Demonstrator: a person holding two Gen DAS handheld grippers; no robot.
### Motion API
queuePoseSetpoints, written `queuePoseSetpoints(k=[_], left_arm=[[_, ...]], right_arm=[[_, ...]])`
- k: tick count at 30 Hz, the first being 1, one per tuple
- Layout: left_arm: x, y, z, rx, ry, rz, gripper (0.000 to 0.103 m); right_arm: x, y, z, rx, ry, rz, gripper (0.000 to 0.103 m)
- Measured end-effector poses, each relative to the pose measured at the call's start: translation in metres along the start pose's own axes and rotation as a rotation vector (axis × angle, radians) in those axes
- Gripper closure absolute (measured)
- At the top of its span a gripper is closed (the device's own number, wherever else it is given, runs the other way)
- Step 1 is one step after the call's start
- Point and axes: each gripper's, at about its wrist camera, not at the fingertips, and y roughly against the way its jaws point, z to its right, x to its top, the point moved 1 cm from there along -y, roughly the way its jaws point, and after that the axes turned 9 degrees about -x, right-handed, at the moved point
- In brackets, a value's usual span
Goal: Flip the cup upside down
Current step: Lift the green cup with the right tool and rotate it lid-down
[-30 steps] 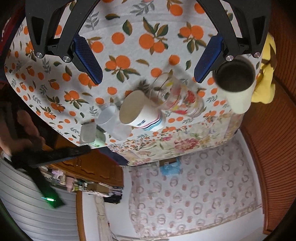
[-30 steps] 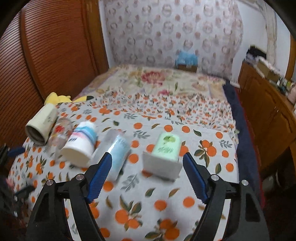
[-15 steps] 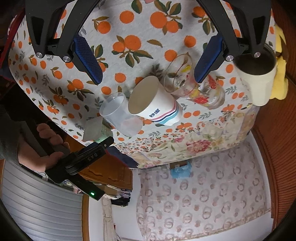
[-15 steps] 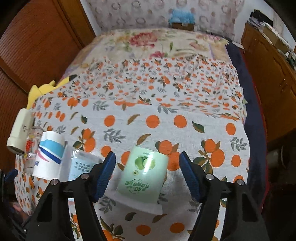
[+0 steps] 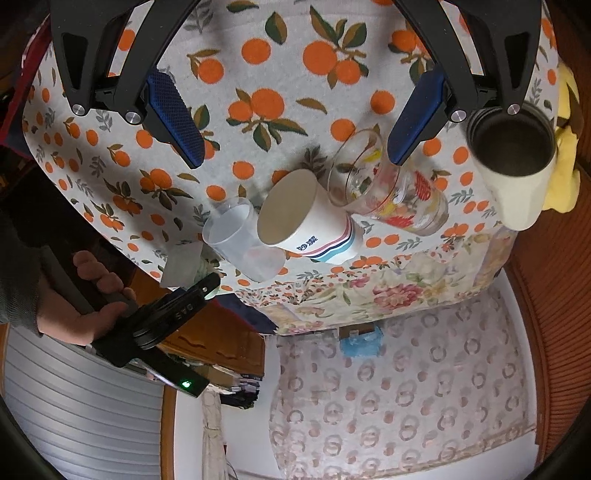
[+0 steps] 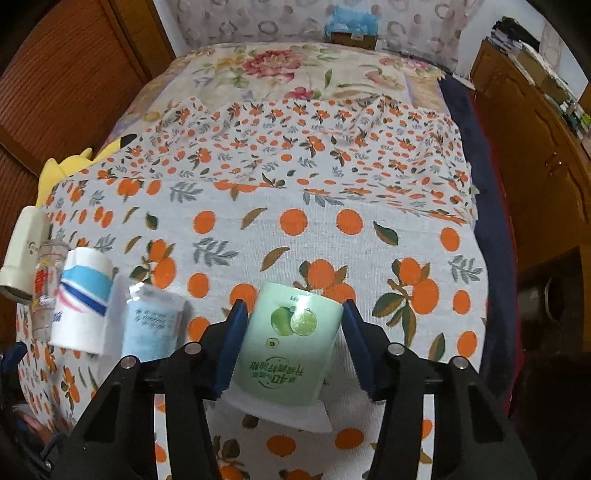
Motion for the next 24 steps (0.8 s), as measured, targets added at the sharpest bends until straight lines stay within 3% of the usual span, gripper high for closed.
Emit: queuePoseSetpoints(k=[8,15,24], left_arm=[[-0.011,0.033,0.001,0.028,0.013,0.046,0.007],[-0.026,0.061,-0.003,0.055,0.036,0.076,0.007],[-0.05,0.082,-0.033,0.093,0.105,0.088,0.007]], right_arm=[[-0.034,0.058,-0.019,0.026,0.042,0.081,0.048],[-0.082,0.099,-0.067,0.1,0.125,0.114,0.048],[-0.137,0.1,-0.15,0.201,0.261,0.066,0.048]])
